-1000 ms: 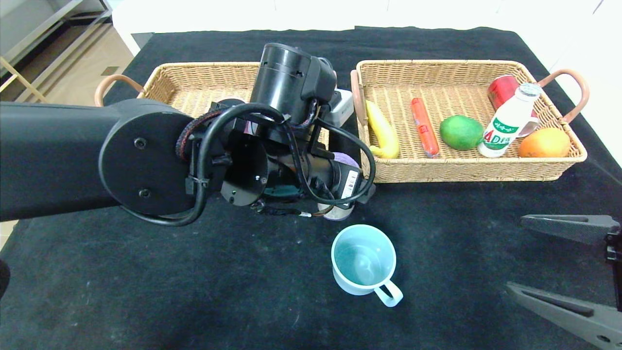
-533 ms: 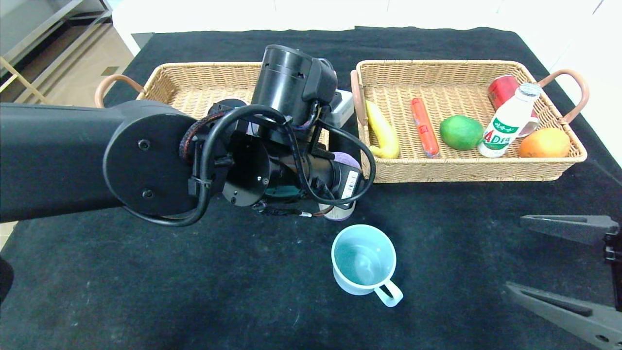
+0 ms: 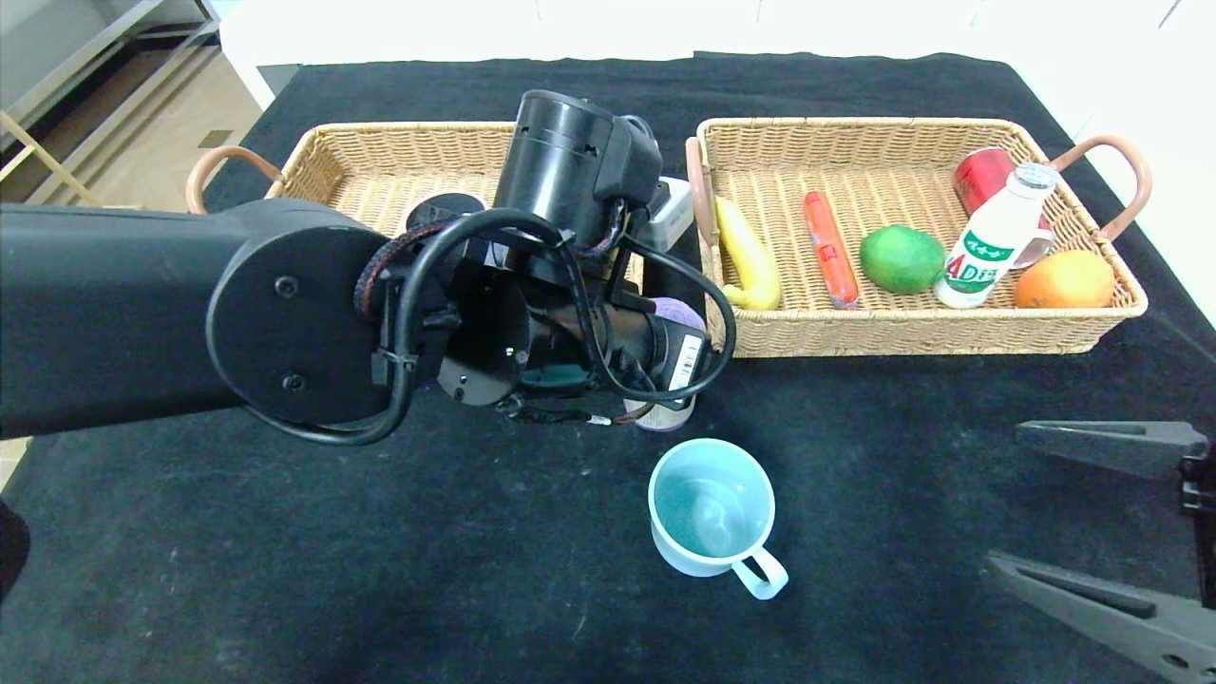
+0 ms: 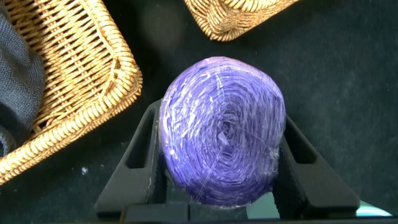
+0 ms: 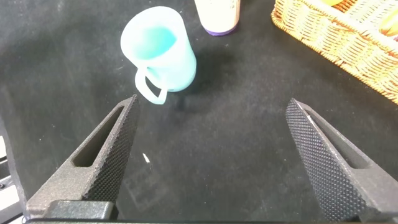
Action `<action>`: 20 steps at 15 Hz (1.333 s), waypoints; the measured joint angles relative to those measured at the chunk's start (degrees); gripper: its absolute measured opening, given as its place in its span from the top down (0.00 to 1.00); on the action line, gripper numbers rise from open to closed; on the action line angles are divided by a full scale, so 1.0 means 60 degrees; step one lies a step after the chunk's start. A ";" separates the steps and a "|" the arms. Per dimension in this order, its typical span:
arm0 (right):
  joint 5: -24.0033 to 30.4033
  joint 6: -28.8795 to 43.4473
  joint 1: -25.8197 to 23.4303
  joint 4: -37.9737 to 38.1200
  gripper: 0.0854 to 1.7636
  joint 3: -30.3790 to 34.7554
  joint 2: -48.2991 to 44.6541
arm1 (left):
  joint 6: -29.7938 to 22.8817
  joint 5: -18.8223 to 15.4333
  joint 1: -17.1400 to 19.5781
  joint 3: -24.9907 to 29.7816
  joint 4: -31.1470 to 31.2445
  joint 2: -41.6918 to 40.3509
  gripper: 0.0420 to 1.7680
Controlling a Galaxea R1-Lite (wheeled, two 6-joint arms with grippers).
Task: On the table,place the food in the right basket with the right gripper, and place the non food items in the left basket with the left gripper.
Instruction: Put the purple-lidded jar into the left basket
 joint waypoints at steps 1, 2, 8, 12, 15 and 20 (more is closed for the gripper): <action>0.0000 0.0000 0.0000 -0.0008 0.03 0.0000 0.0000 | 0.0000 0.0010 -0.0004 0.0026 0.0000 -0.0004 0.48; 0.0000 0.0004 0.0000 -0.0004 0.03 0.0000 0.0000 | 0.0000 0.0018 -0.0014 0.0041 0.0014 -0.0024 0.48; 0.0000 -0.0010 0.0000 0.0000 0.03 0.0014 0.0073 | -0.0091 -0.0014 -0.0014 0.0110 0.0175 -0.0658 0.49; 0.0004 -0.0010 0.0000 0.0000 0.03 0.0028 0.0118 | -0.0171 -0.0028 -0.0041 0.0400 0.0171 -0.1457 0.50; 0.0004 -0.0010 0.0000 0.0000 0.03 0.0028 0.0158 | -0.0248 -0.0014 0.0106 0.0555 0.0110 -0.2046 0.50; 0.0000 -0.0014 0.0004 0.0000 0.03 0.0033 0.0173 | -0.0238 -0.0008 0.0725 0.0248 -0.0660 -0.2353 0.50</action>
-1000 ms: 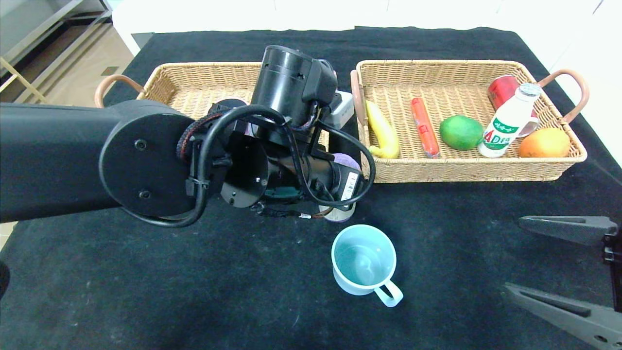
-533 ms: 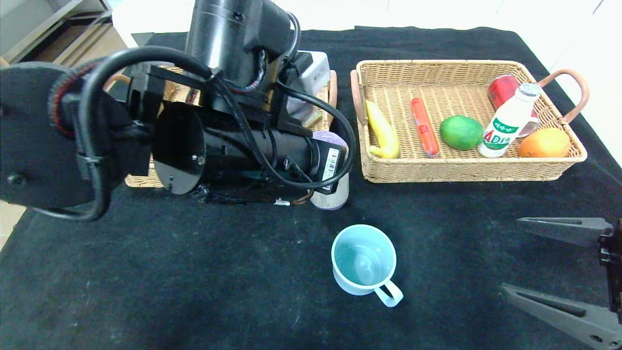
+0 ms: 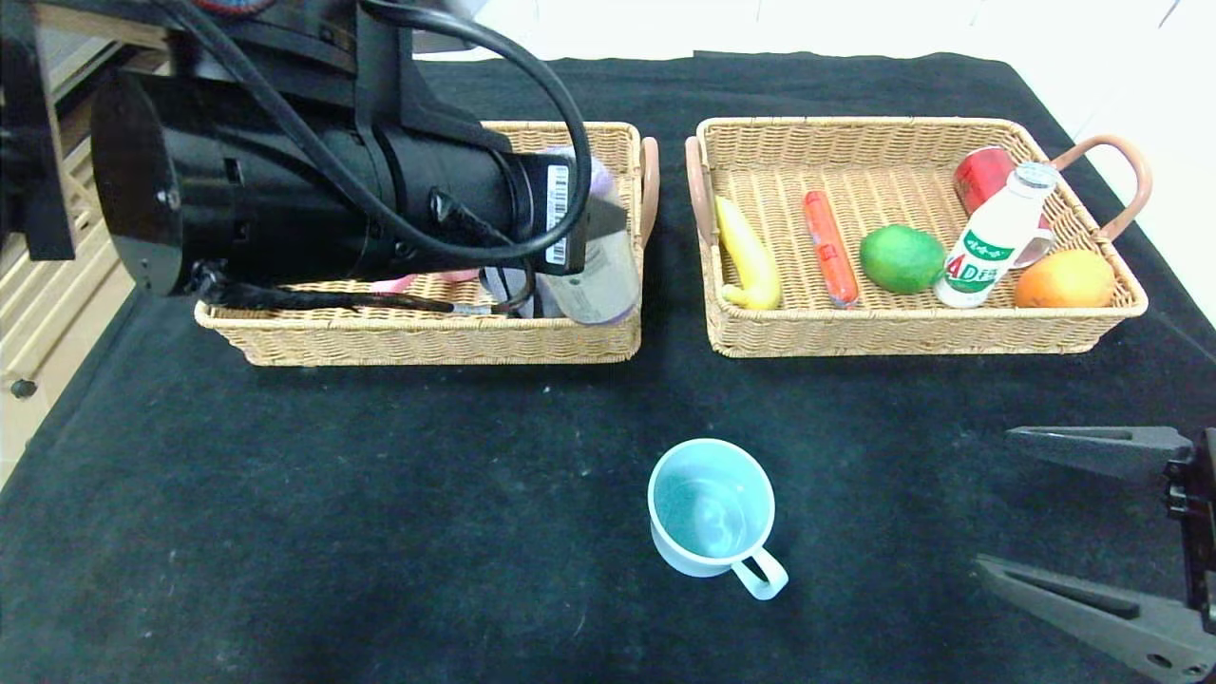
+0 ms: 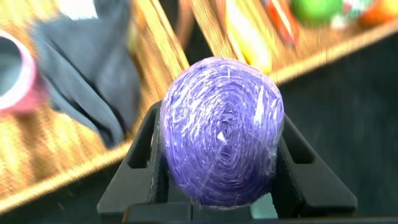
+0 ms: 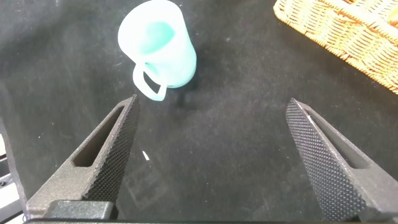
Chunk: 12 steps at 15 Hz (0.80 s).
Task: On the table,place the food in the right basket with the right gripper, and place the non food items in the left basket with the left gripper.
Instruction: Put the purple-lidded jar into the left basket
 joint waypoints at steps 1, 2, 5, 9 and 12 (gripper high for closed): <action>0.0000 0.0000 0.0000 0.0000 0.03 0.0000 0.0002 | 0.0030 -0.0020 0.0161 -0.0077 -0.0341 0.0008 0.50; 0.0004 0.0000 0.0000 -0.0010 0.03 0.0008 0.0006 | 0.0053 -0.0035 0.0331 -0.0156 -0.0547 0.0041 0.50; 0.0004 0.0000 0.0000 -0.0014 0.03 0.0010 0.0002 | 0.0067 -0.0043 0.0721 -0.0579 -0.0687 0.0331 0.50; 0.0004 0.0004 -0.0016 -0.0014 0.03 -0.0014 -0.0012 | 0.0077 -0.0024 0.0866 -0.1117 -0.0709 0.0904 0.50; 0.0004 0.0008 -0.0022 -0.0014 0.03 -0.0018 -0.0018 | 0.0081 -0.0028 0.0955 -0.1400 -0.0764 0.1329 0.50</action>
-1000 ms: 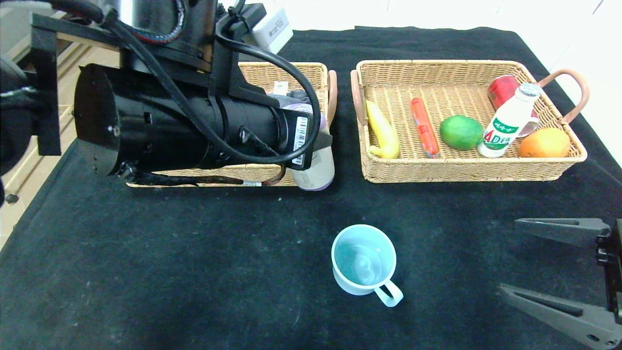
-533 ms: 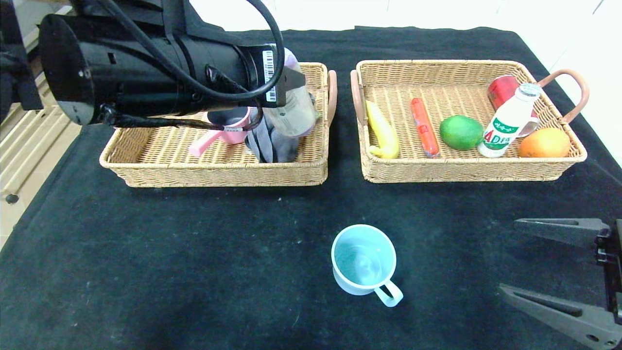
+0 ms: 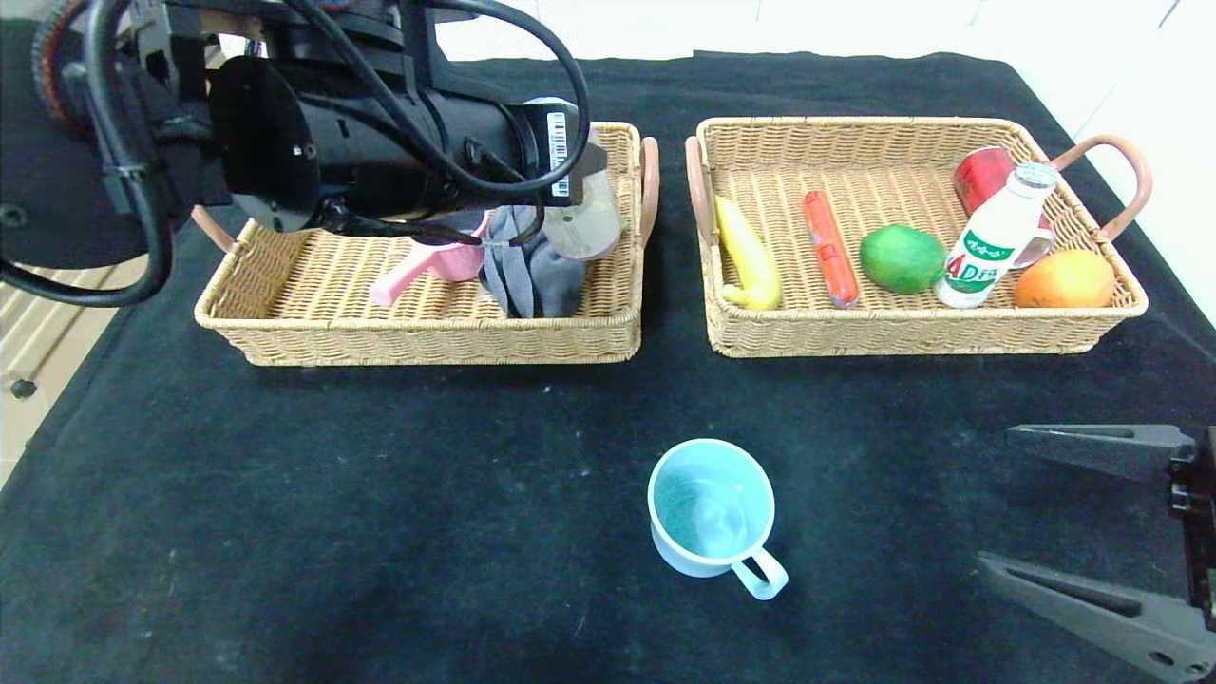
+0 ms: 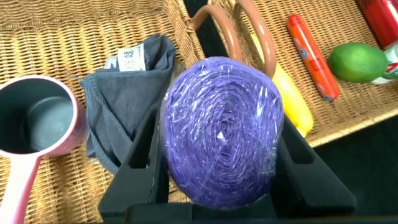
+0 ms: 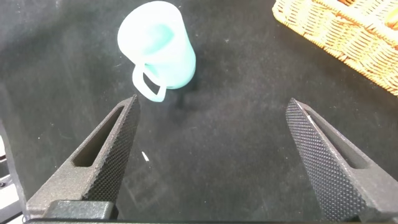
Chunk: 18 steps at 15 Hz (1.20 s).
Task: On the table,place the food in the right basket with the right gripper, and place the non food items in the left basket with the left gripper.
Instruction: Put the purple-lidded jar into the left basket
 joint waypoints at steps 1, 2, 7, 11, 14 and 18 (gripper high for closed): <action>0.0000 0.0000 -0.0033 0.0000 0.03 0.0000 0.0000 | -0.0004 -0.0006 0.0039 -0.0018 0.0006 0.0106 0.50; -0.0004 0.0002 -0.0051 0.0000 0.03 -0.0006 0.0000 | -0.0008 -0.0022 0.0071 -0.0018 0.0006 0.0193 0.50; 0.0000 -0.0004 -0.0081 0.0004 0.03 -0.0018 -0.0014 | -0.0063 -0.0022 0.0108 0.0118 0.0024 0.0482 0.50; 0.0000 -0.0004 -0.0120 0.0000 0.03 -0.0018 -0.0014 | -0.0083 0.0028 0.0108 0.0106 0.0018 0.0701 0.50; -0.0004 0.0000 -0.0128 -0.0004 0.03 -0.0018 -0.0014 | -0.0077 0.0051 0.0108 0.0124 0.0028 0.0744 0.36; 0.0000 -0.0004 -0.0128 -0.0004 0.03 -0.0014 -0.0004 | -0.0081 0.0059 0.0102 0.0191 0.0055 0.0725 0.23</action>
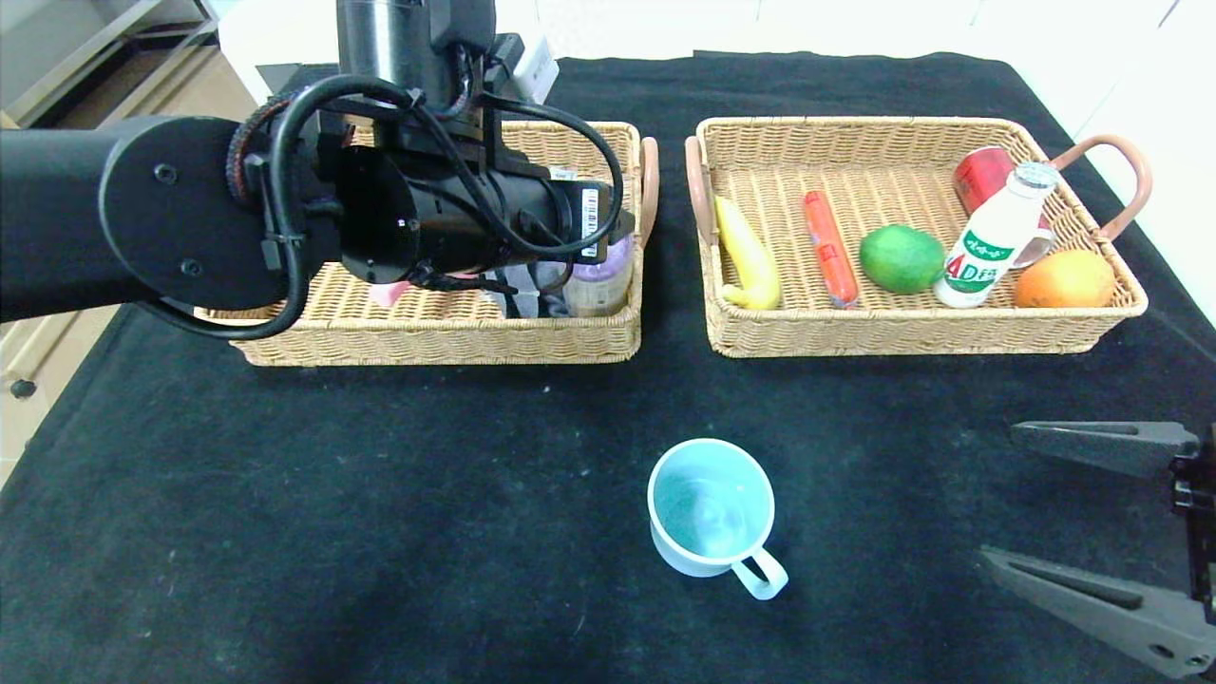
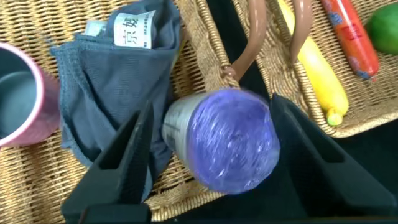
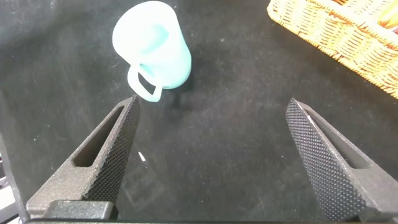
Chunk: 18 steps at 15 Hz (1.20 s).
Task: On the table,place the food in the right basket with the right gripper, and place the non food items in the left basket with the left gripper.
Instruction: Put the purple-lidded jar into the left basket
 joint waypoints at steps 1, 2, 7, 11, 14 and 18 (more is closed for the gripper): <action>-0.0004 0.0004 0.0000 0.0004 0.03 0.0000 0.0000 | 0.0008 0.0006 0.0010 0.0000 0.0018 -0.0006 0.21; 0.0000 0.0006 0.0000 0.0004 0.03 0.0000 0.0000 | 0.0008 0.0010 0.0010 0.0014 0.0065 -0.0024 0.19; 0.0000 0.0004 0.0000 0.0004 0.03 0.0000 -0.0014 | 0.0183 0.0018 -0.0008 0.0717 0.0124 -0.0575 0.11; 0.0000 0.0000 0.0000 0.0008 0.03 0.0008 -0.0033 | 0.0402 -0.0110 -0.0102 0.2211 0.0124 -0.1715 0.08; 0.0000 -0.0004 0.0026 0.0004 0.03 0.0024 -0.0037 | 0.0715 -0.0707 -0.0169 0.3749 0.0024 -0.2765 0.06; 0.0000 0.0000 0.0106 0.0018 0.03 0.0047 -0.0014 | 0.0819 -0.2194 -0.0124 0.5453 -0.0100 -0.4051 0.05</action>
